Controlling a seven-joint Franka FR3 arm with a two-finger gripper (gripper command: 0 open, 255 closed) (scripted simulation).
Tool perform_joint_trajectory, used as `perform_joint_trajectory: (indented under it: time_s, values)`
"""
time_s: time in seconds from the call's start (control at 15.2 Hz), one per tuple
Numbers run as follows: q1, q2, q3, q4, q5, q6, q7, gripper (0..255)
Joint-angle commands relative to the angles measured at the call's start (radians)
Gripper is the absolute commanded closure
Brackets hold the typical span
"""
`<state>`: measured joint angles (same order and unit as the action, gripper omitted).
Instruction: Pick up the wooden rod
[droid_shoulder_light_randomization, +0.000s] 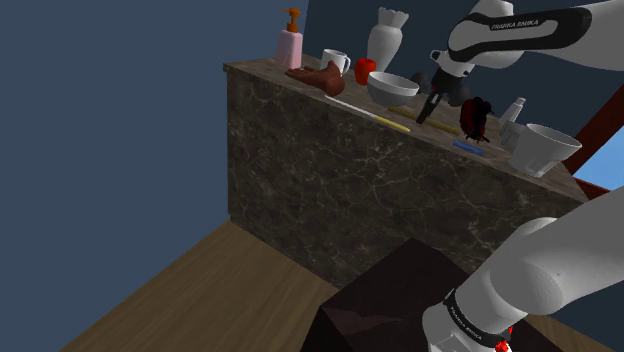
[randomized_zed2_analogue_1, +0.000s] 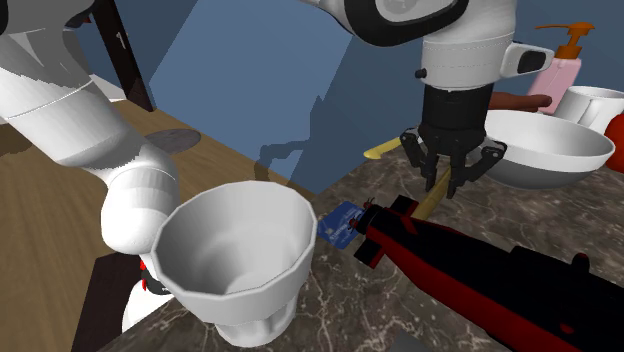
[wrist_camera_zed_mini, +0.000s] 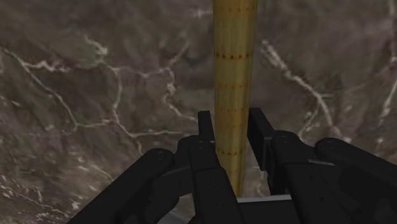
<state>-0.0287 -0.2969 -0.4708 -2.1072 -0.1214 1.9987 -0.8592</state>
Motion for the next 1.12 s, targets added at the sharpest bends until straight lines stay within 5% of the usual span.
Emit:
perform_joint_trajectory:
  time_s: [0.0,1.06]
  values:
    - [0.0,0.002,0.0,0.008,-0.001,-0.013,0.0,255]
    - [0.008,0.012,0.012,0.207,0.011,-0.203,-0.005,255]
